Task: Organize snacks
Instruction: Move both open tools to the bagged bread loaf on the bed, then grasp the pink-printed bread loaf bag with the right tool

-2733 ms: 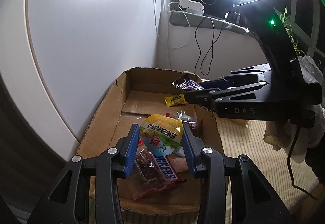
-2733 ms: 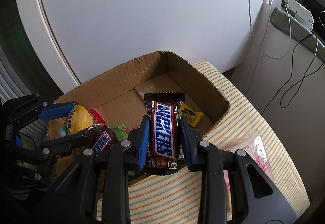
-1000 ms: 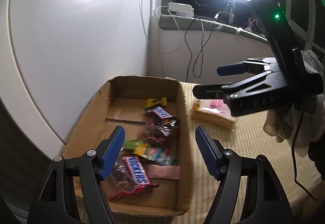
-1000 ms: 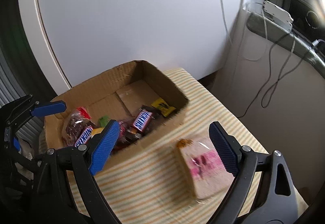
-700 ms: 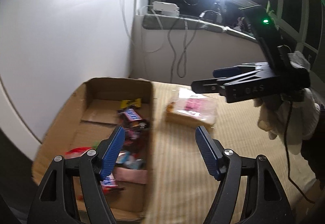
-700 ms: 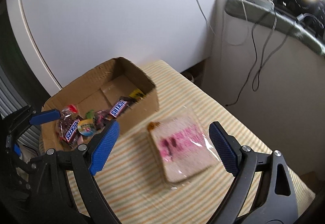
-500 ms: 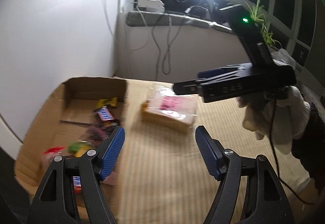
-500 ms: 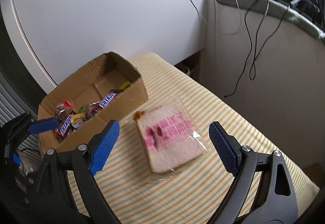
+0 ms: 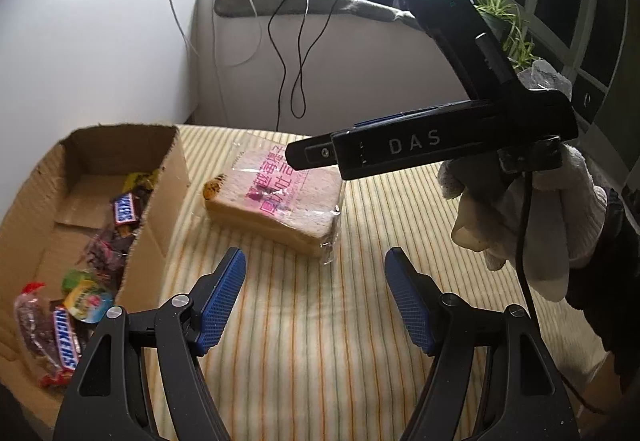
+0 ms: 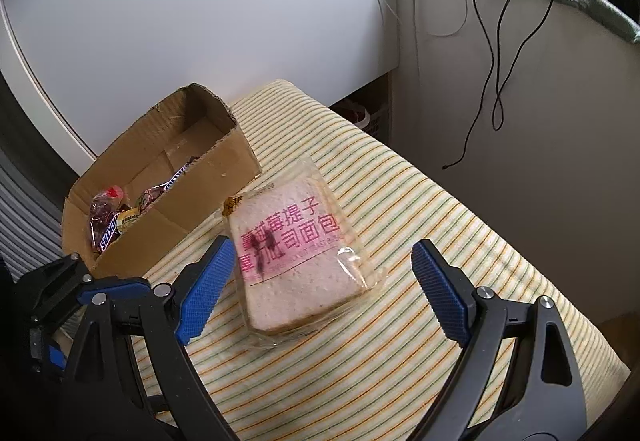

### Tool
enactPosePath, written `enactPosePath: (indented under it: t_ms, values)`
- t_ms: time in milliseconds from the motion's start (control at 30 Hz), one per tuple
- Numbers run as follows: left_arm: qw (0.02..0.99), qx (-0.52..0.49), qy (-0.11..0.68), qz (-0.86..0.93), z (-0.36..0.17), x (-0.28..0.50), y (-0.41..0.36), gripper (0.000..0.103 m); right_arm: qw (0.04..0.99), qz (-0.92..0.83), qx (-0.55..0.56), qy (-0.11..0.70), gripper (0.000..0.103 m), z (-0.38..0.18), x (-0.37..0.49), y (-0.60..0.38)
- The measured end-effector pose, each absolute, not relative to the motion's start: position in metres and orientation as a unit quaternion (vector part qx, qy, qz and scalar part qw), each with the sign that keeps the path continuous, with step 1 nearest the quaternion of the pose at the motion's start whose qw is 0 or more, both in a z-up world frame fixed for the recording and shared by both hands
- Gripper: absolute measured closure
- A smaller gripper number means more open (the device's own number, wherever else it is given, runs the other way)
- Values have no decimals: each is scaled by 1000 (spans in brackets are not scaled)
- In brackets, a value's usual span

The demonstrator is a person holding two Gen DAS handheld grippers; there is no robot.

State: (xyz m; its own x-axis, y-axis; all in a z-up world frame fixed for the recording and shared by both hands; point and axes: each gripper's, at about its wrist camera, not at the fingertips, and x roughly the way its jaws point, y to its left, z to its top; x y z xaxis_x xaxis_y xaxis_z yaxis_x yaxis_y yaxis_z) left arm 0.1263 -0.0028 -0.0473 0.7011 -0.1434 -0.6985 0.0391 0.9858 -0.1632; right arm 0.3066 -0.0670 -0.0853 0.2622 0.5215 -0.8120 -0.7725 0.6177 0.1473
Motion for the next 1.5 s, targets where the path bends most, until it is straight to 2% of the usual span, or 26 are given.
enactPosePath:
  t_ms: [167,267,733,1033,1233,1500]
  values:
    - [915,-76,392,-46,-53,136,-3,31,775,419,-140,452,11,-91,321,-64]
    - [912,-93,397,-43,-58,144,0,25,770,422,-144,456,11,-95,328,-59]
    - [889,-173,422,-39,-78,178,18,25,732,448,-149,491,11,-121,349,-37]
    - [885,-188,426,-19,-86,199,24,24,712,467,-131,507,11,-129,353,-29]
    - [885,-188,426,-16,-89,208,27,24,692,480,-120,526,27,-132,349,-28]
    - [893,-158,420,-25,-84,199,18,24,697,473,-125,524,35,-127,336,-34]
